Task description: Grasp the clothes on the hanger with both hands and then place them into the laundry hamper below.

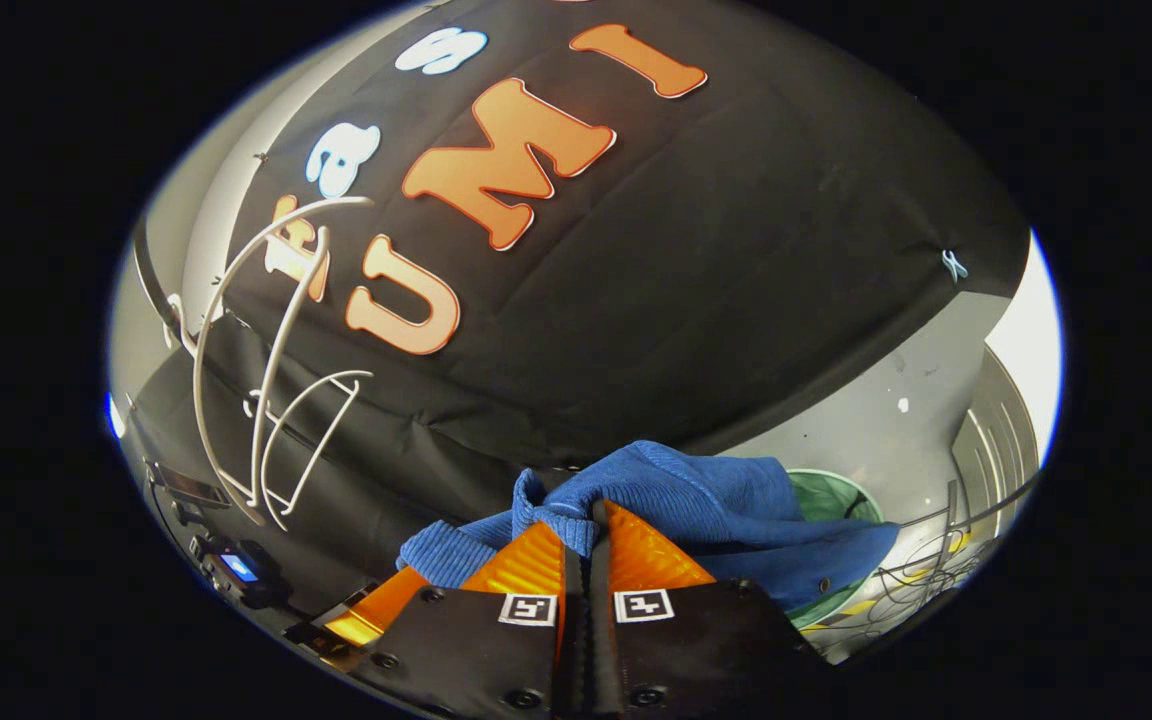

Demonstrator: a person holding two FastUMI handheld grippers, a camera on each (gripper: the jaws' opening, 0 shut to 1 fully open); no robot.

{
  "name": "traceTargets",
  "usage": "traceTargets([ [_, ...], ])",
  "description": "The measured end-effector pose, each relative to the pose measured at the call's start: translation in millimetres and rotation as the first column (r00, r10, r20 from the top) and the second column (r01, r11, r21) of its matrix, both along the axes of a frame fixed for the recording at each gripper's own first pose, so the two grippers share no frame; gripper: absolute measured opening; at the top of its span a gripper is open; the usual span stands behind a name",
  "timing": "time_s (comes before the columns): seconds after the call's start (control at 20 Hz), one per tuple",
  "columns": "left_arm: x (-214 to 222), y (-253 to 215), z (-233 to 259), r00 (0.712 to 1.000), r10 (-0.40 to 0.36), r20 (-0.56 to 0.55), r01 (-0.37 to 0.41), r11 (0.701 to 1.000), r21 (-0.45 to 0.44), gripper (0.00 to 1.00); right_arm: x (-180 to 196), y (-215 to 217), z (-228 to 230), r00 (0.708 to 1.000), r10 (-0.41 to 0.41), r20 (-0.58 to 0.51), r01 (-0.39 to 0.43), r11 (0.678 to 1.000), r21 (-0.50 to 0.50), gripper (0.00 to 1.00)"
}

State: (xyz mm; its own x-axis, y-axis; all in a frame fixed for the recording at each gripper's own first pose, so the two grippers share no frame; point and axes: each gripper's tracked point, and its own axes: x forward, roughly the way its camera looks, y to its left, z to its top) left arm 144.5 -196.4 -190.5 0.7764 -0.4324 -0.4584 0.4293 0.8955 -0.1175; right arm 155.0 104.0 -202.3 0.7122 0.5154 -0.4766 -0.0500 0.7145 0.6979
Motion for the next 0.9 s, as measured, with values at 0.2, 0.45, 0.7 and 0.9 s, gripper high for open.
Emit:
traceTargets([
  [0.2, -2.4, 3.3, -35.4, 0.999, 0.017, -0.051, -0.015, 0.999, 0.039, 0.01, -2.3, -1.6, -28.9, 1.000, 0.018, -0.026, -0.020, 0.996, -0.082, 0.08],
  [0.45, 0.1, 19.0, -83.5, 0.987, 0.067, -0.144, -0.055, 0.995, 0.088, 0.01, -5.7, 0.0, -72.5, 0.996, 0.040, -0.078, -0.055, 0.979, -0.198, 0.08],
  [0.7, -6.4, 37.7, -132.2, 0.964, 0.112, -0.243, -0.079, 0.987, 0.140, 0.01, -13.3, 2.4, -120.0, 0.986, 0.031, -0.165, -0.070, 0.968, -0.239, 0.08],
  [0.9, -15.6, 49.7, -167.1, 0.933, 0.139, -0.333, -0.087, 0.982, 0.168, 0.01, -23.6, -5.0, -158.0, 0.976, 0.016, -0.218, -0.090, 0.938, -0.335, 0.08],
])
